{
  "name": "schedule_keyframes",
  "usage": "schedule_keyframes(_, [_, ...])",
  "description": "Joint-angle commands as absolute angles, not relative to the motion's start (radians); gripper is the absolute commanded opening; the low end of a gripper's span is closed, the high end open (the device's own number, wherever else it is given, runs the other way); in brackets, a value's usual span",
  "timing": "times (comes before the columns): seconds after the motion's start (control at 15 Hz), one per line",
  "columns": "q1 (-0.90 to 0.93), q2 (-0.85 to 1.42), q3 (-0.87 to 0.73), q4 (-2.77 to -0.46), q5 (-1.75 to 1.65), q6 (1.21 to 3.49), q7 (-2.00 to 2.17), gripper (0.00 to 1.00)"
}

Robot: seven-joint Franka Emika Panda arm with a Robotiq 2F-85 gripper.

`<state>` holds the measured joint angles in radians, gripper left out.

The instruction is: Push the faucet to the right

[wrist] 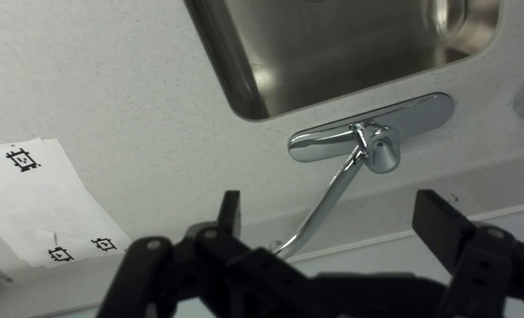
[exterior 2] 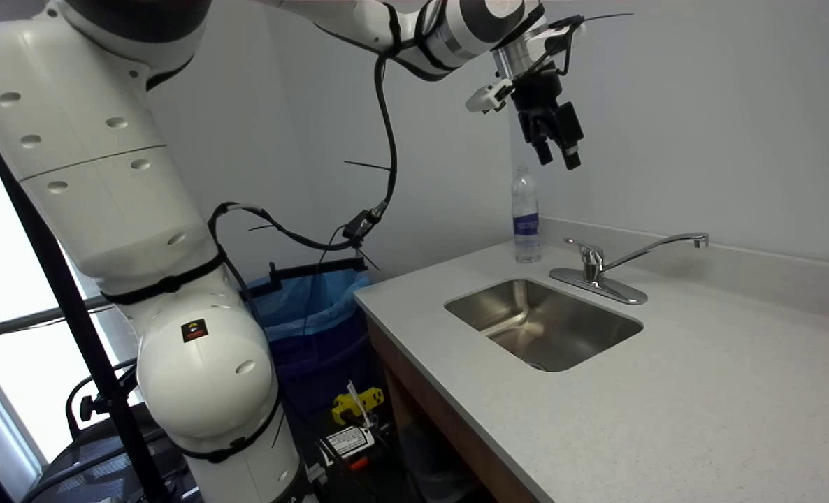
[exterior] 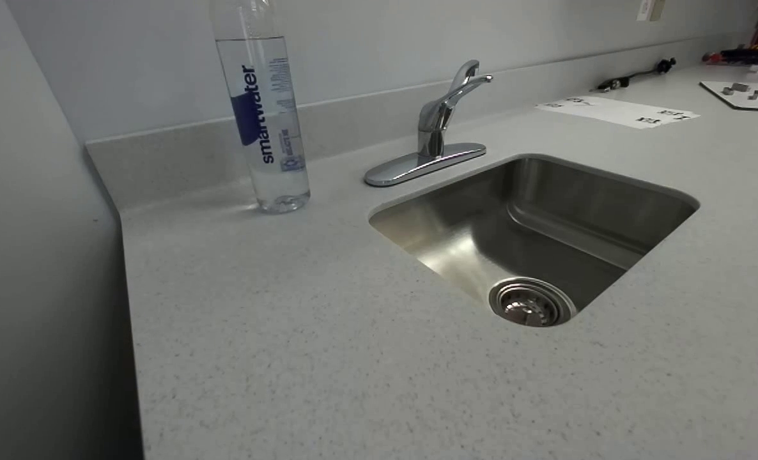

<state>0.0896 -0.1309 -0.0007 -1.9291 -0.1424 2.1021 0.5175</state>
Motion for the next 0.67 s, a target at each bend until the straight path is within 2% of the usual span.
schedule_keyframes(0.0, [0.031, -0.276, -0.007, -2.074, -0.099, 2.133, 0.423, 1.0])
schedule_keyframes(0.2, [-0.006, -0.335, -0.024, -2.114, -0.086, 2.119, 0.357, 1.0])
schedule_keyframes(0.27, [-0.009, -0.263, 0.005, -2.048, -0.105, 2.1, 0.407, 1.0])
schedule_keyframes(0.6, [-0.026, -0.306, -0.003, -2.085, -0.098, 2.1, 0.377, 1.0])
